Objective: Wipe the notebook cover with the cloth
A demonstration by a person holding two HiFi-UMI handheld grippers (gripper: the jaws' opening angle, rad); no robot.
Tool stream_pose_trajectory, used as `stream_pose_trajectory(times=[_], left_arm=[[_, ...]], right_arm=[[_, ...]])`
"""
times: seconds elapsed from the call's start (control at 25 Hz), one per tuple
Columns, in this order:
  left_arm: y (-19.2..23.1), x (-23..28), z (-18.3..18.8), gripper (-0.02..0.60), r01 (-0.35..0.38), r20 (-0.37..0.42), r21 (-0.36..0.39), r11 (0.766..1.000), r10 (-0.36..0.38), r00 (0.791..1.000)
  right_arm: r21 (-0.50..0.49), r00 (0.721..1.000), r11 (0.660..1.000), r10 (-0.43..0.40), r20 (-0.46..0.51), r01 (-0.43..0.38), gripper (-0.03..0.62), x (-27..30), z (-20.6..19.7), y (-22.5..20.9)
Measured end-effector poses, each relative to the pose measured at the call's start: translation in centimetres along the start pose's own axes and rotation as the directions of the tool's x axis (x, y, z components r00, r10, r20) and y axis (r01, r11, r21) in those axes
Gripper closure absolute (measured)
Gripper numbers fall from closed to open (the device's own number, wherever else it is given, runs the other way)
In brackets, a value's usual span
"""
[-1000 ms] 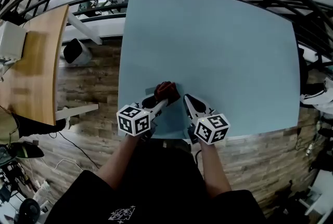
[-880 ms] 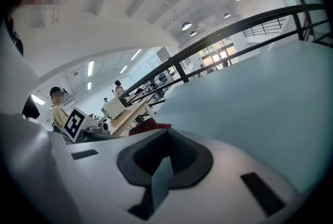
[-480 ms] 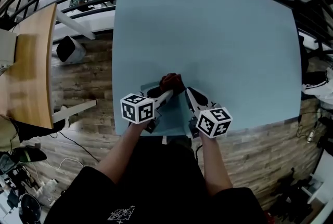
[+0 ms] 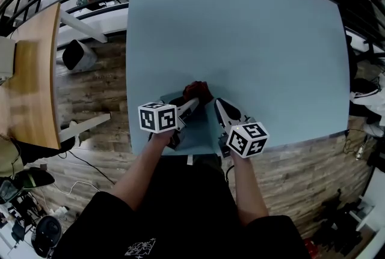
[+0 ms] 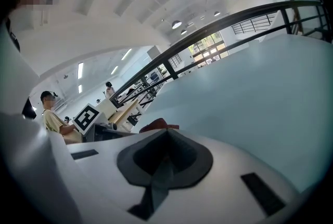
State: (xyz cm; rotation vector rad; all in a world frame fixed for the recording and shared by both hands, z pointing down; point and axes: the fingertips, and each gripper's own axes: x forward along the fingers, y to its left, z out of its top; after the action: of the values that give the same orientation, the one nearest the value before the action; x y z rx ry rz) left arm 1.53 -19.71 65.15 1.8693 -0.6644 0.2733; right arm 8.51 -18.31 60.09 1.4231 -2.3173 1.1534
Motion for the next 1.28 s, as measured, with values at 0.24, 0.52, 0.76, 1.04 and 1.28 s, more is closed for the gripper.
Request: stream_pose_trajectory(times=[0.24, 0.52, 0.76, 1.04, 1.28], left_arm=[[0.7, -0.6, 0.0, 0.454, -0.019, 0.005, -0.032, 0.999, 0.020, 1.000], [1.7, -2.4, 0.0, 0.454, -0.055, 0.033, -0.041, 0.998, 0.057, 0.998], [3.3, -4.7, 0.1, 0.455, -0.087, 0.074, -0.064, 0.994, 0.092, 0.993], [4.5, -6.7, 0.1, 0.454, -0.122, 0.109, -0.080, 0.989, 0.130, 0.986], [6.0, -9.1, 0.3, 0.454, -0.157, 0.151, -0.112, 0.981, 0.173, 0.973]], right_arm=[[-0.006, 1.000, 1.000, 0.021, -0.013, -0.021, 0.589, 0.4, -0.2, 0.4], [-0.024, 0.998, 0.998, 0.059, -0.032, -0.060, 0.589, 1.2, -0.3, 1.5], [-0.045, 0.993, 0.994, 0.101, -0.061, -0.104, 0.588, 2.5, -0.7, 3.2], [-0.067, 0.986, 0.987, 0.140, -0.092, -0.146, 0.588, 3.7, -1.1, 4.6], [-0.084, 0.978, 0.979, 0.173, -0.120, -0.184, 0.589, 4.6, -1.7, 6.0]])
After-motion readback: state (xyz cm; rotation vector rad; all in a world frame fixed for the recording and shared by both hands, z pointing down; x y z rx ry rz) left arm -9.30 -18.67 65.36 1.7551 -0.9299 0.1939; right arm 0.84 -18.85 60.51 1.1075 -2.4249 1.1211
